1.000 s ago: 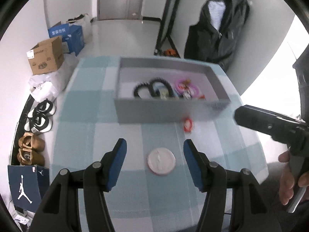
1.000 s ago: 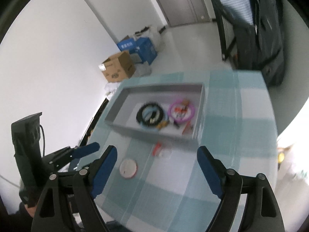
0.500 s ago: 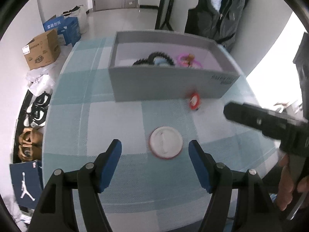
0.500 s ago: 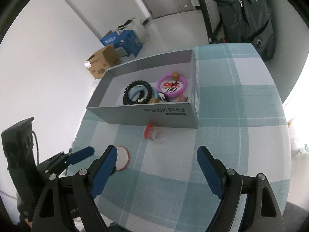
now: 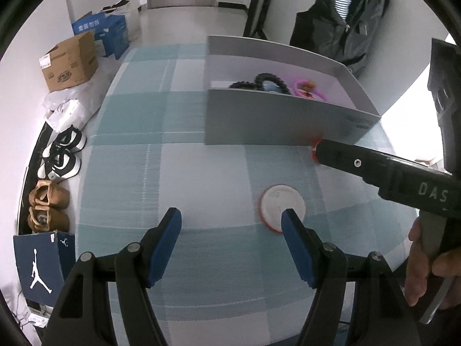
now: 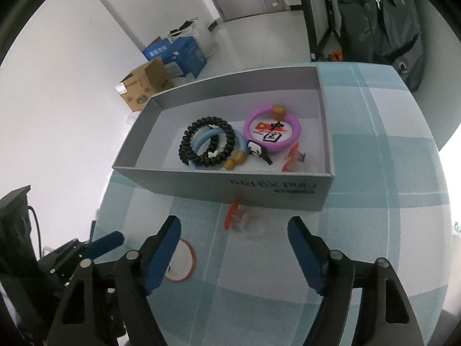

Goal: Organize jewelry
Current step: 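Lower the right gripper onto the small red charm and close it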

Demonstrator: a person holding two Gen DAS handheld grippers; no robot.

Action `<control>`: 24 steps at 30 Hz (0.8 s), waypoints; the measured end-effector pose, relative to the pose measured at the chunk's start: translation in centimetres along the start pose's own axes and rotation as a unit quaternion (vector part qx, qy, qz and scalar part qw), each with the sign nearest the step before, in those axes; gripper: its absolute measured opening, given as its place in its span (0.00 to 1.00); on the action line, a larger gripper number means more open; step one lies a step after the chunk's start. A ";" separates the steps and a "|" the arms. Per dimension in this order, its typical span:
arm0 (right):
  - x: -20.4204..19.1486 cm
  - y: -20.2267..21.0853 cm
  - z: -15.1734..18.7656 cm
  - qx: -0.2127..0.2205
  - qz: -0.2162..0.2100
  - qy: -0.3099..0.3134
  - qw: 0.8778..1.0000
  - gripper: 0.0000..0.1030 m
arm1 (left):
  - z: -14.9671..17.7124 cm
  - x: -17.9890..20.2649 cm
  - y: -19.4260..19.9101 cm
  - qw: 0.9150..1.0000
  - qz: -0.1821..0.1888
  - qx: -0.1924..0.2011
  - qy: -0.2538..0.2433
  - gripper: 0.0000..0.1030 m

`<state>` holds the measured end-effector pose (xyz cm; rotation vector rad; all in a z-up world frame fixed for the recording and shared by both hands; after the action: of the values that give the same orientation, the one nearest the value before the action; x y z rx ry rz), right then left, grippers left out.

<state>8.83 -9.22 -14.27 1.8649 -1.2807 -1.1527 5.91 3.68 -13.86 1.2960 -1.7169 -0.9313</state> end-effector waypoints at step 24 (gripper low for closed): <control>-1.1 -0.4 0.1 0.012 0.058 0.073 0.996 0.28 | -0.9 -0.4 0.2 1.000 0.013 0.008 0.018 0.65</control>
<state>8.76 -8.04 -14.30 1.8295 -1.3070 -0.9263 6.70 4.05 -13.38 1.2896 -1.7131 -0.8752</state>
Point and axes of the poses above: each gripper's, at about its wrist camera, not at the fingertips, and y roughly against the way its jaws point, x to its right, z to its underside, the point moved 7 cm from there along -y, roughly the way its jaws point, and after that the axes turned 3 degrees about -y, right-handed, at the moved point
